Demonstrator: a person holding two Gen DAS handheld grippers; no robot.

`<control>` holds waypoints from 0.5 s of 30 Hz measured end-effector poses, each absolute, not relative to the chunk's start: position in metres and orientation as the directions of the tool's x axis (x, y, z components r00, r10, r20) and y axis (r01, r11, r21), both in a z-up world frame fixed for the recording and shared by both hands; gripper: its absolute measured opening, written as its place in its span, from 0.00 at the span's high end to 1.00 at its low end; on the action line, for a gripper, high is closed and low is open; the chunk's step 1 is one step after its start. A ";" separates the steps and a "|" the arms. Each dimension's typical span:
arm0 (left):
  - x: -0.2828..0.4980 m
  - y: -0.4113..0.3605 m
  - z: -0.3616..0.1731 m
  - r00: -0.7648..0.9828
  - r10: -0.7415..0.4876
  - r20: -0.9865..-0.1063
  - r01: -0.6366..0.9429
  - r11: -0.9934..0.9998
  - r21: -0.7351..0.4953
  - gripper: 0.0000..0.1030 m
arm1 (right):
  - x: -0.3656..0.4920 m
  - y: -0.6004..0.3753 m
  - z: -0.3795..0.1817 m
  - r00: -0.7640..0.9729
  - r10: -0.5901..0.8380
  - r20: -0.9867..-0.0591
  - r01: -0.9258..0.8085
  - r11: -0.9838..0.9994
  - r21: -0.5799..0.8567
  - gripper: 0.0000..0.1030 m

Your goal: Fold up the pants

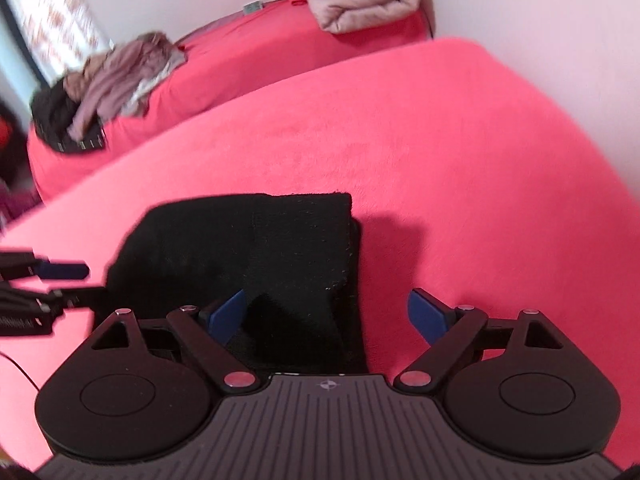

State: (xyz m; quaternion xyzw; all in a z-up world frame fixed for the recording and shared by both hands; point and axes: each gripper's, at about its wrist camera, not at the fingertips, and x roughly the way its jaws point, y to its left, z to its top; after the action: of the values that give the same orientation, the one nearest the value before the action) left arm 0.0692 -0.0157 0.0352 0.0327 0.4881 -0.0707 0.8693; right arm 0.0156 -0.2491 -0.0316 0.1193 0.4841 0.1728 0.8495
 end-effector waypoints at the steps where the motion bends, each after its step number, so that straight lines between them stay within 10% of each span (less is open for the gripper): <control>1: 0.069 -0.013 0.036 0.510 -0.079 -0.857 0.136 0.991 -0.011 0.00 | 0.024 -0.253 -0.035 0.454 0.436 -0.777 -0.163 0.898 0.408 0.12; 15: 0.085 0.040 0.017 0.377 -0.194 -0.906 -0.071 0.969 -0.237 0.00 | 0.059 -0.266 -0.060 0.304 0.560 -0.770 -0.120 0.825 0.552 0.10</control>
State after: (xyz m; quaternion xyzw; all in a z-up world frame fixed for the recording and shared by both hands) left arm 0.0847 0.0401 0.0169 -0.1189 0.5570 -0.0376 0.8211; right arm 0.0591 -0.2665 -0.0598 0.2006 0.5483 0.2174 0.7822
